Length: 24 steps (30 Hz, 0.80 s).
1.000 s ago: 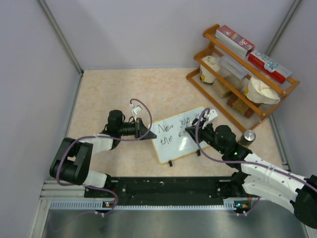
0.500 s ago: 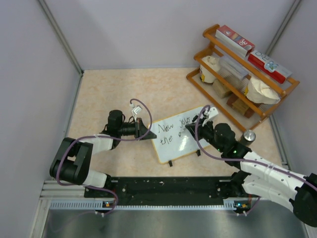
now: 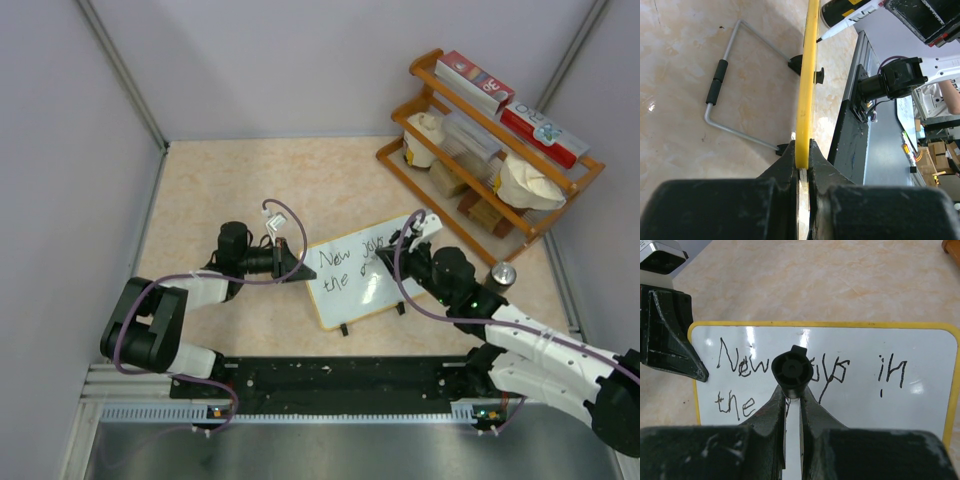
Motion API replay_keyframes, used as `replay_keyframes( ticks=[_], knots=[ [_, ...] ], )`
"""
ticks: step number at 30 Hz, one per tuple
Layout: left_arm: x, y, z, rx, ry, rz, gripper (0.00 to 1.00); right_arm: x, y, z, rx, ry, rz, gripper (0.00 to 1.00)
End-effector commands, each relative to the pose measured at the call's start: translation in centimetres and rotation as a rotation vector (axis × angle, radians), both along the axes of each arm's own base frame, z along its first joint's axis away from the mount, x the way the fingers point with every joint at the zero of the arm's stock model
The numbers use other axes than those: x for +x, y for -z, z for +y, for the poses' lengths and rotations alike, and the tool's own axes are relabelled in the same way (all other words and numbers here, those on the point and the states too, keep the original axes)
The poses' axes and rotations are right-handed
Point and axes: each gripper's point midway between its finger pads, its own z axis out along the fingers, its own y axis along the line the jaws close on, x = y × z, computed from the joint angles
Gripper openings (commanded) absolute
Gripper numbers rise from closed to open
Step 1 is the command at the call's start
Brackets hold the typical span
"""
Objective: Write a sentence on the whiteboard
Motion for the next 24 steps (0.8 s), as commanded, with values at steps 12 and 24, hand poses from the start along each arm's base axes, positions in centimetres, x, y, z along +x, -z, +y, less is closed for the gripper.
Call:
replay_keyframes(
  ticks=[12,24],
  knots=[
    [1.3,0.2,0.0,0.023,-0.010,-0.110,0.00,-1.2,2.5,-1.3,-0.025,0.013,0.067,0.00],
    [1.3,0.3,0.0,0.024,-0.009,-0.106,0.00,-1.1,-4.3,-1.6,0.095,0.021,-0.069,0.00]
  ],
)
